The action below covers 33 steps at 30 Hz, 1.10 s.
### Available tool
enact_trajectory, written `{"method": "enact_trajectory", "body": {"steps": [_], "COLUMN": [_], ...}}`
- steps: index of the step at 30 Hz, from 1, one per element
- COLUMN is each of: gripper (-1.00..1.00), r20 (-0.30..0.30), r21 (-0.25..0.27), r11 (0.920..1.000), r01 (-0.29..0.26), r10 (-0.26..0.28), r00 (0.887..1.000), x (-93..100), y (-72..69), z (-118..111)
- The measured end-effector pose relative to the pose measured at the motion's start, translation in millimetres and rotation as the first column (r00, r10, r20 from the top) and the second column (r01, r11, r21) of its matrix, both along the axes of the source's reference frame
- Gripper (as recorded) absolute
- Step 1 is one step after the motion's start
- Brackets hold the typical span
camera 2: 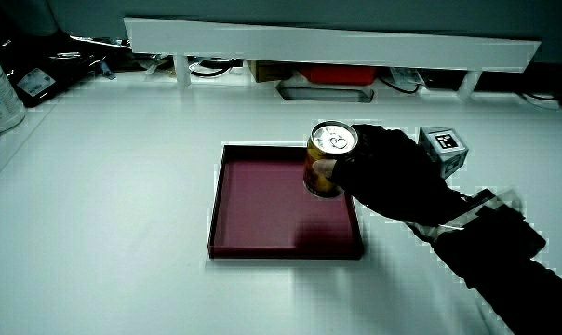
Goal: Place red bull into plate
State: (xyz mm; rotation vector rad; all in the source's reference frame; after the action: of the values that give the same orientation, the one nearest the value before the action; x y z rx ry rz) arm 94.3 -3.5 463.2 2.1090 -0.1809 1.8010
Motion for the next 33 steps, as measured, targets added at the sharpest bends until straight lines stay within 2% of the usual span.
{"method": "enact_trajectory", "body": {"steps": [2, 3, 4, 6, 8, 9, 11, 13, 14, 16, 20, 21, 24, 28, 30, 31, 33], "gripper": [0.00, 0.00, 0.00, 0.00, 0.00, 0.00, 0.00, 0.00, 0.00, 0.00, 0.00, 0.00, 0.00, 0.00, 0.00, 0.00, 0.00], "r20": [-0.046, -0.023, -0.018, -0.033, -0.054, -0.041, -0.043, -0.049, -0.052, -0.052, -0.055, -0.071, -0.077, -0.098, -0.121, -0.105, -0.112], "r21": [-0.014, -0.041, -0.031, -0.066, -0.074, -0.096, -0.102, -0.130, -0.161, -0.160, -0.193, -0.195, -0.198, -0.200, -0.218, -0.193, -0.213], "r11": [0.9998, 0.9989, 0.9992, 0.9973, 0.9964, 0.9945, 0.9934, 0.9900, 0.9854, 0.9858, 0.9804, 0.9798, 0.9795, 0.9783, 0.9741, 0.9789, 0.9746], "r01": [0.014, 0.021, 0.025, 0.033, 0.042, 0.041, 0.053, 0.055, 0.055, 0.052, 0.038, 0.043, 0.038, 0.054, 0.060, 0.067, 0.068], "r10": [-0.015, -0.022, -0.026, -0.035, -0.046, -0.046, -0.058, -0.062, -0.064, -0.061, -0.050, -0.058, -0.054, -0.075, -0.088, -0.089, -0.093], "r00": [0.999, 1.000, 0.999, 0.999, 0.997, 0.998, 0.997, 0.997, 0.997, 0.997, 0.997, 0.996, 0.996, 0.992, 0.989, 0.990, 0.989], "x": [-4.7, -7.4, -9.8, -13.8, -16.8, -18.7, -21.3, -22.5, -22.7, -22.9, -24.3, -24.3, -27.0, -29.0, -29.1, -29.4, -29.4], "y": [2.2, 3.3, 3.9, 6.3, 8.1, 9.3, 10.5, 11.9, 12.5, 13.4, 16.9, 17.3, 19.1, 18.0, 17.4, 16.7, 17.1], "z": [5.7, 8.7, 13.4, 17.2, 22.8, 24.1, 30.8, 37.1, 38.8, 47.7, 56.4, 59.4, 57.8, 56.9, 55.9, 57.3, 57.1]}}
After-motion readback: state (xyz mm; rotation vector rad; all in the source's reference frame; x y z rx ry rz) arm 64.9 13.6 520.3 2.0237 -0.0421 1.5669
